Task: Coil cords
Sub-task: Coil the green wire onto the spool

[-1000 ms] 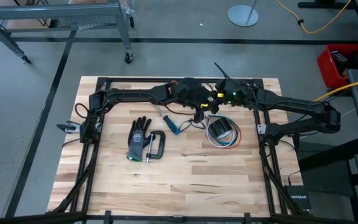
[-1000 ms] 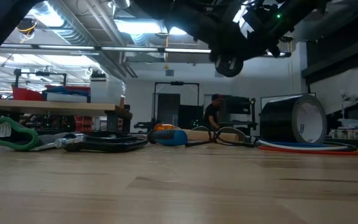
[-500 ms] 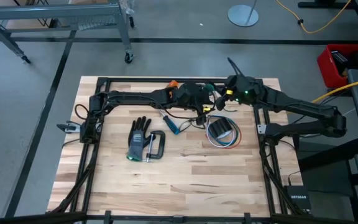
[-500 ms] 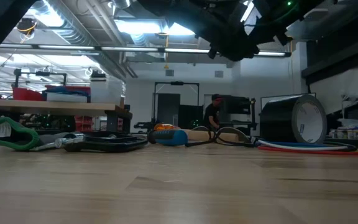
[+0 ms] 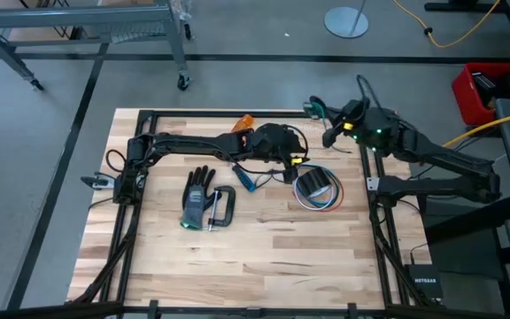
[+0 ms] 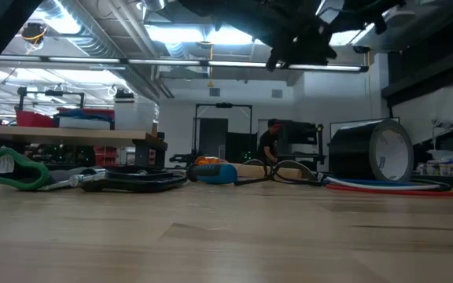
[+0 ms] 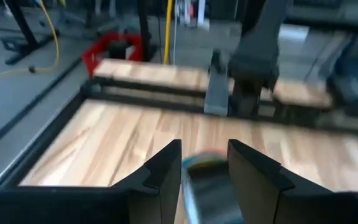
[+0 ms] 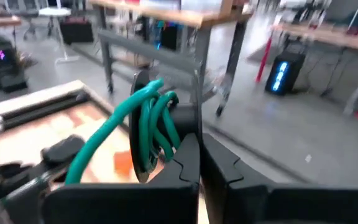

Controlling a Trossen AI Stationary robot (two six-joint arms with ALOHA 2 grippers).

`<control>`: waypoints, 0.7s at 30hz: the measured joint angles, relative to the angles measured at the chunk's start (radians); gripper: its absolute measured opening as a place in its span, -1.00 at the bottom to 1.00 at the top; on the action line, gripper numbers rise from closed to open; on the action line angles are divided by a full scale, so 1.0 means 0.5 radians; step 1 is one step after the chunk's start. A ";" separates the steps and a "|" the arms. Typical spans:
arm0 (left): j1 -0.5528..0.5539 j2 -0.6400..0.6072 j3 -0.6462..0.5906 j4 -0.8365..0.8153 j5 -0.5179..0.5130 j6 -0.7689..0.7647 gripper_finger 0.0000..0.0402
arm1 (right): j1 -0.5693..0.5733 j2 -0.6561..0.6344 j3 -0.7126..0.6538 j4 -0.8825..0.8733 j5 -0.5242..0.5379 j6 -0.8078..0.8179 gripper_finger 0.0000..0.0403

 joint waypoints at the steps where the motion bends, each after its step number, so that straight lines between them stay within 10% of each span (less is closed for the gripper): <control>1: -0.001 0.000 -0.017 0.090 -0.008 -0.021 -0.39 | 0.000 -0.020 0.000 0.036 0.008 -0.035 -1.00; 21: 0.006 0.320 -0.265 2.313 0.066 -0.417 -0.39 | 0.001 -0.281 0.000 0.512 -0.439 -0.297 -1.00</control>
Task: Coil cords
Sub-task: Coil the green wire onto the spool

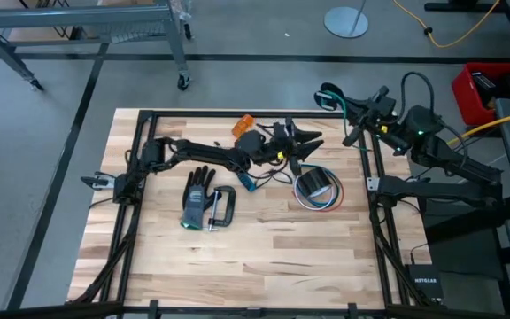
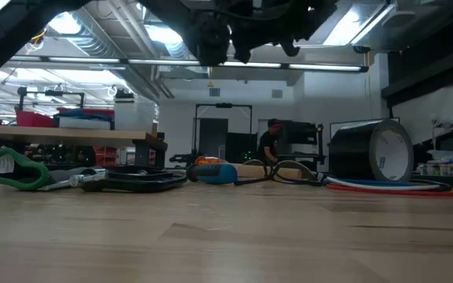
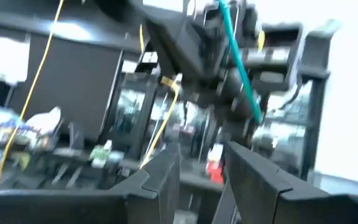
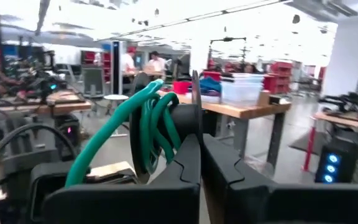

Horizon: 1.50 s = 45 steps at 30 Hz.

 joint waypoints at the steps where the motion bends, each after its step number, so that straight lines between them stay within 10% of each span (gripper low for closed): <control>1: 0.001 0.010 0.000 0.059 0.025 -0.003 -0.39 | 0.000 0.012 0.000 0.017 -0.027 -0.021 -1.00; 45: -0.051 0.013 0.053 0.194 0.220 0.304 -0.39 | 0.001 0.588 0.000 0.670 -0.463 -0.078 -1.00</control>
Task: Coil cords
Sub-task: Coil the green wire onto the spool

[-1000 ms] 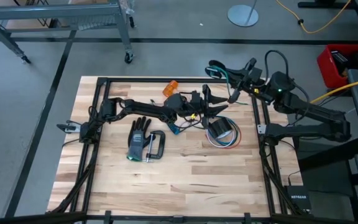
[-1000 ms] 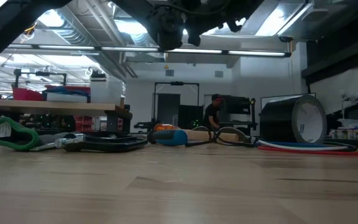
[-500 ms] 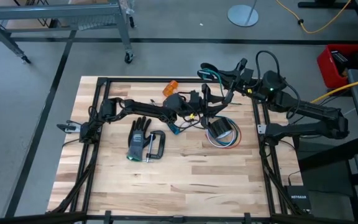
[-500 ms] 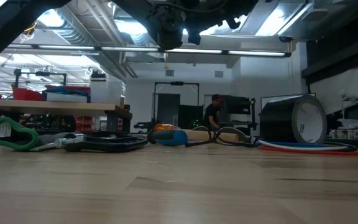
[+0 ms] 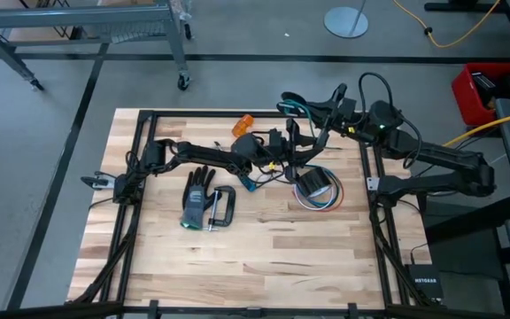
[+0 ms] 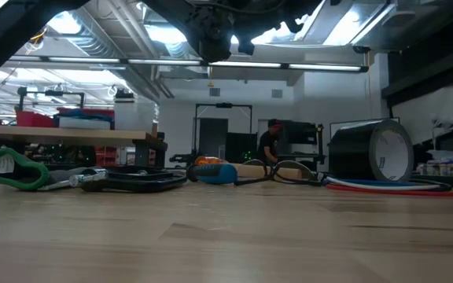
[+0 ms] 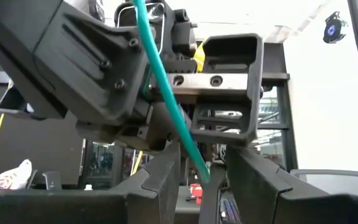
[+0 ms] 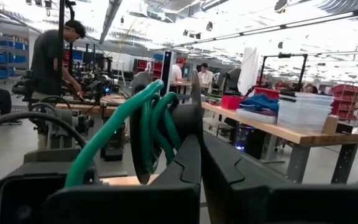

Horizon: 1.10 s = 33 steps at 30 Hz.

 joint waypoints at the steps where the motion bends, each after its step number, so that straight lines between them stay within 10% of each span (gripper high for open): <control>1: 0.000 0.000 0.000 0.000 -0.001 -0.001 -0.39 | 0.000 0.006 0.000 0.006 -0.001 0.000 -1.00; 12: 0.002 0.000 0.000 -0.138 -0.001 0.036 -0.96 | 0.000 0.005 0.000 0.071 -0.032 0.008 -1.00; 33: 0.021 -0.001 -0.001 -0.322 -0.003 -0.007 -1.00 | -0.001 -0.276 -0.001 -0.259 -0.013 0.015 -1.00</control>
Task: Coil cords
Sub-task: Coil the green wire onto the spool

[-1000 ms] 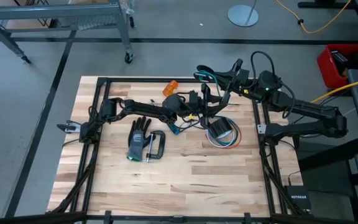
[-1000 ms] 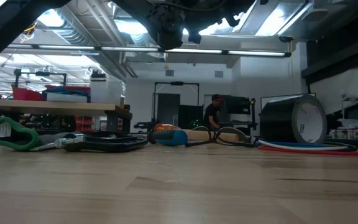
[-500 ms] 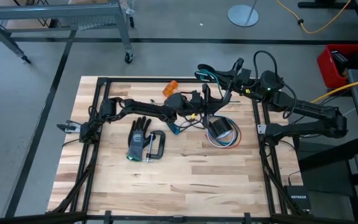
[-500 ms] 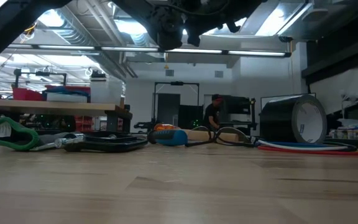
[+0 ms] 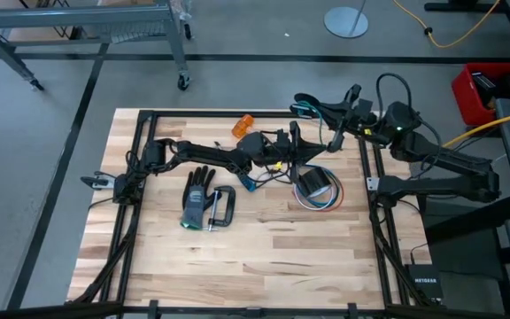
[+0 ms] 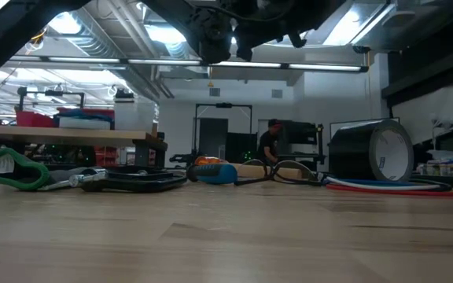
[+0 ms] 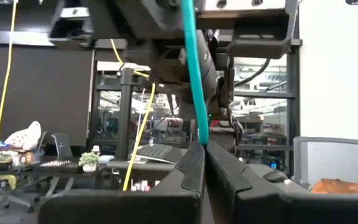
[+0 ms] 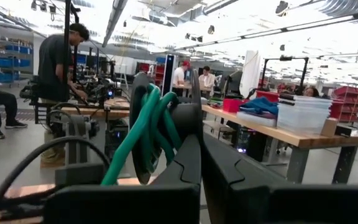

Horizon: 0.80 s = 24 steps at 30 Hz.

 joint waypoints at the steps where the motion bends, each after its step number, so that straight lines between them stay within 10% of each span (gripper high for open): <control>1: 0.002 0.000 0.000 -0.024 0.000 -0.020 -1.00 | 0.000 -0.032 0.000 -0.050 0.001 0.000 -1.00; 24: 0.098 -0.002 -0.001 -0.339 0.021 -0.329 -1.00 | 0.000 -0.458 0.000 -1.268 -0.113 0.271 -1.00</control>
